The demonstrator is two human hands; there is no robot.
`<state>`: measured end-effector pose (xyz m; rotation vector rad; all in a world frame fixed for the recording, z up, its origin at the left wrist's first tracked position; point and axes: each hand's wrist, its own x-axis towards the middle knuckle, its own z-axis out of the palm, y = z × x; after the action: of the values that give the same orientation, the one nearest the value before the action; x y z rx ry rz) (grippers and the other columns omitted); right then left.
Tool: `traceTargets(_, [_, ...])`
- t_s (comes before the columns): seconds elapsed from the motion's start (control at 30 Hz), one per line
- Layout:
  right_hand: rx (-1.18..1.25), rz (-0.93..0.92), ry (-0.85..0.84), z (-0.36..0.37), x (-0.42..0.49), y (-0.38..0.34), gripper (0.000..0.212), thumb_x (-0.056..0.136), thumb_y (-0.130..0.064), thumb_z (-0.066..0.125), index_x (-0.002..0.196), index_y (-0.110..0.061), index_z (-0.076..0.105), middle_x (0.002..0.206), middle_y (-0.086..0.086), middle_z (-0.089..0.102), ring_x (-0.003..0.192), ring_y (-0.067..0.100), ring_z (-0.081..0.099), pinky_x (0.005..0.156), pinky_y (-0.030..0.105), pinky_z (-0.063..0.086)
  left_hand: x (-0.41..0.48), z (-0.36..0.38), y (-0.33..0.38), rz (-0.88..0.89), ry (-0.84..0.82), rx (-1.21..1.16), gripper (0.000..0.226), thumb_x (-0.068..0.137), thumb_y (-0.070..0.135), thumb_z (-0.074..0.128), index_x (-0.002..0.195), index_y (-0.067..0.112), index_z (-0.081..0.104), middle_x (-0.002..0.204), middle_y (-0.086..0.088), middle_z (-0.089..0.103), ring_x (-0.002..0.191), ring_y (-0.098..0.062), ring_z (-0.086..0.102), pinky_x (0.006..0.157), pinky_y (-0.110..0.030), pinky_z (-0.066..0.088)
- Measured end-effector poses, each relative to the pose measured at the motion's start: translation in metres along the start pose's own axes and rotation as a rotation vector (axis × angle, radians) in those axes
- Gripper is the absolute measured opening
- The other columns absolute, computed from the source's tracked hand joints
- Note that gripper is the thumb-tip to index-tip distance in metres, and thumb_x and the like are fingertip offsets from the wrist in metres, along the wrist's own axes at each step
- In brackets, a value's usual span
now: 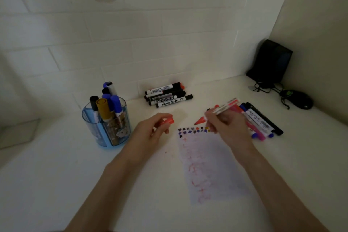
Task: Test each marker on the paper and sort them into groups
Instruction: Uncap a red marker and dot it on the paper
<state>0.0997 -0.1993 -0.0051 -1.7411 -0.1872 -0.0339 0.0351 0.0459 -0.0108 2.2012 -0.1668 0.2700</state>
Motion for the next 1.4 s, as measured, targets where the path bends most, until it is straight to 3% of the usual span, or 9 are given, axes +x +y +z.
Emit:
traceTargets(0.07, [-0.04,-0.035,-0.02,0.016,-0.003,0.002,0.007,0.096,-0.019,0.074,0.094,-0.014,0.078,0.073,-0.001,0.077,0.058,0.004,0.067,0.057,0.014,0.051,-0.002,0.0,-0.003,0.015,-0.021,0.064,0.031,0.103,0.031,0.051,0.133,0.036,0.055,0.1,0.016,0.066,0.091,0.004,0.06,0.081,-0.017,0.049])
traceTargets(0.13, [-0.069,-0.046,-0.003,0.03,-0.008,0.006,0.008,0.097,-0.018,0.073,0.09,-0.015,0.077,0.071,-0.004,0.076,0.057,0.005,0.067,0.056,0.014,0.049,-0.003,0.001,-0.004,0.059,-0.049,0.13,0.024,0.104,0.025,0.05,0.126,0.031,0.056,0.111,0.015,0.062,0.098,0.002,0.058,0.085,-0.02,0.049])
traceTargets(0.2, [-0.073,-0.057,0.023,0.04,-0.012,0.01,0.011,0.097,-0.017,0.072,0.087,-0.017,0.075,0.069,-0.006,0.075,0.057,0.004,0.067,0.057,0.014,0.049,-0.006,0.004,-0.004,0.072,-0.103,0.136,0.016,0.104,0.021,0.047,0.116,0.031,0.049,0.107,0.014,0.054,0.092,0.002,0.055,0.077,-0.02,0.046])
traceTargets(0.3, [-0.095,-0.09,0.052,0.044,-0.014,0.014,0.018,0.096,-0.016,0.07,0.08,-0.023,0.074,0.068,-0.006,0.074,0.06,0.004,0.067,0.061,0.015,0.051,-0.006,0.011,-0.003,0.047,-0.144,0.192,0.013,0.1,0.036,0.053,0.108,0.033,0.043,0.1,0.015,0.051,0.084,0.0,0.052,0.07,-0.02,0.041])
traceTargets(0.5, [-0.163,-0.138,0.08,0.045,-0.014,0.016,0.023,0.095,-0.016,0.07,0.077,-0.031,0.072,0.073,-0.012,0.074,0.068,0.005,0.071,0.061,0.012,0.052,0.004,0.023,-0.005,0.035,-0.159,0.368,0.048,0.089,0.063,0.06,0.129,0.038,0.05,0.12,0.015,0.056,0.108,-0.007,0.055,0.092,-0.033,0.05])
traceTargets(1.0, [-0.175,-0.151,0.064,0.044,-0.015,0.018,0.018,0.094,-0.016,0.07,0.08,-0.029,0.071,0.073,-0.005,0.073,0.069,0.015,0.071,0.064,0.031,0.06,0.007,0.026,-0.011,0.05,-0.129,0.41,0.052,0.087,0.067,0.059,0.129,0.038,0.053,0.111,0.016,0.056,0.103,-0.008,0.054,0.088,-0.032,0.049])
traceTargets(1.2, [-0.169,-0.147,0.072,0.044,-0.014,0.017,0.023,0.096,-0.016,0.069,0.078,-0.029,0.069,0.075,-0.01,0.073,0.07,0.008,0.07,0.061,0.016,0.055,0.006,0.026,-0.011,0.046,-0.14,0.421,0.052,0.087,0.069,0.058,0.13,0.04,0.051,0.111,0.017,0.056,0.103,-0.007,0.053,0.088,-0.03,0.048])
traceTargets(1.4, [-0.191,-0.126,0.073,0.044,-0.013,0.019,0.017,0.095,-0.016,0.068,0.078,-0.018,0.069,0.075,0.002,0.071,0.069,0.021,0.068,0.066,0.038,0.058,0.005,0.024,-0.008,0.051,-0.154,0.421,0.052,0.088,0.066,0.059,0.131,0.037,0.053,0.109,0.015,0.056,0.102,-0.008,0.054,0.087,-0.03,0.048])
